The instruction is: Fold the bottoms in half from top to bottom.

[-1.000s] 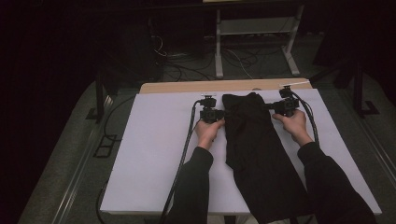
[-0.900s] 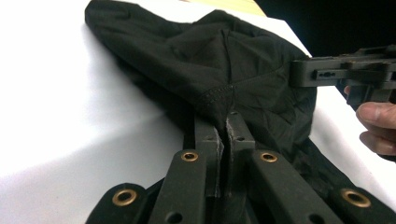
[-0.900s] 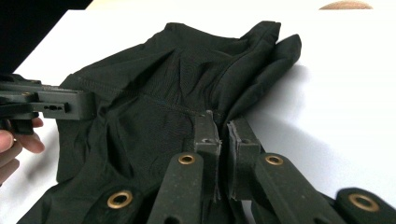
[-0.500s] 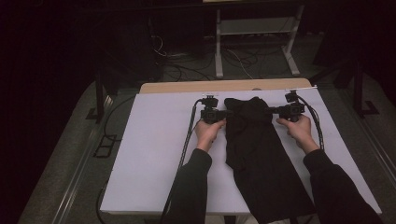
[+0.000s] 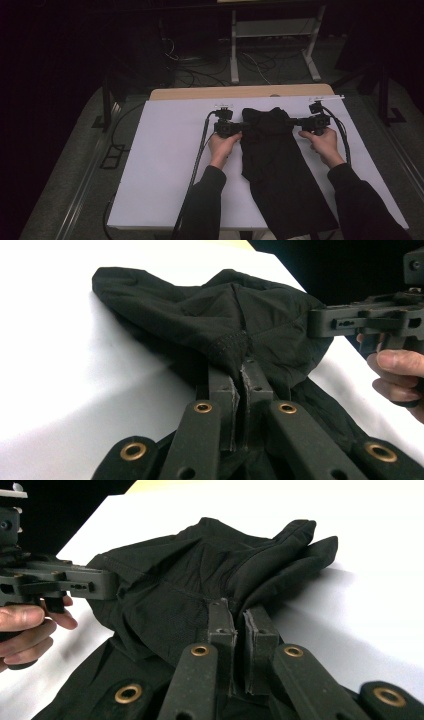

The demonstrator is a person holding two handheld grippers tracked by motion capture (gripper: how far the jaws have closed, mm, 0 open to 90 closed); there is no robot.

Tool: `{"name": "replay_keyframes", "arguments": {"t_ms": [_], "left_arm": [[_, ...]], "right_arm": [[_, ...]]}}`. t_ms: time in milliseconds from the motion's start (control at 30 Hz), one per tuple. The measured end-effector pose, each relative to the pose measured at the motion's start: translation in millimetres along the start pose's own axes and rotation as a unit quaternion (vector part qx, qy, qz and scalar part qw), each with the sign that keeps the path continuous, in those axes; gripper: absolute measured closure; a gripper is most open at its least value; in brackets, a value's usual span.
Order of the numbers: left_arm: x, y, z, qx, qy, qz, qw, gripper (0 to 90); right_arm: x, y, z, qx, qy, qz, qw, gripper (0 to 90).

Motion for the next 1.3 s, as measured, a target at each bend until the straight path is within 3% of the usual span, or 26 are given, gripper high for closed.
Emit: {"name": "replay_keyframes", "arguments": {"t_ms": [267,500,967,1300], "left_arm": [[1.6,-8.3,-4.7,0.010,0.001,0.015,0.9998,85.6],[5.1,-15.1,-7.3,0.029,0.007,0.010,0.9995,85.9],[13.2,-26.3,-18.4,0.024,0.013,0.036,0.9990,85.8],[19.1,-39.3,-23.9,0.032,0.018,0.053,0.9979,85.7]], "right_arm": [[6.1,5.7,-7.6,-0.004,-0.002,-0.005,1.0000,83.2],[12.6,8.8,-17.0,-0.010,-0.005,-0.004,0.9999,83.2],[18.2,21.8,-33.0,-0.025,-0.017,-0.003,0.9995,83.2],[22.4,25.0,-42.4,-0.030,-0.019,-0.007,0.9993,83.2]]}}
Point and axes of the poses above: each handheld gripper's, and its own axes: z roughly forward along the jaws, x roughly out of its underside, y roughly to its left, the point moved 5 cm from there along z, roughly forward along the jaws, and after that the axes turned 10 degrees about x, right-handed, at the moved point
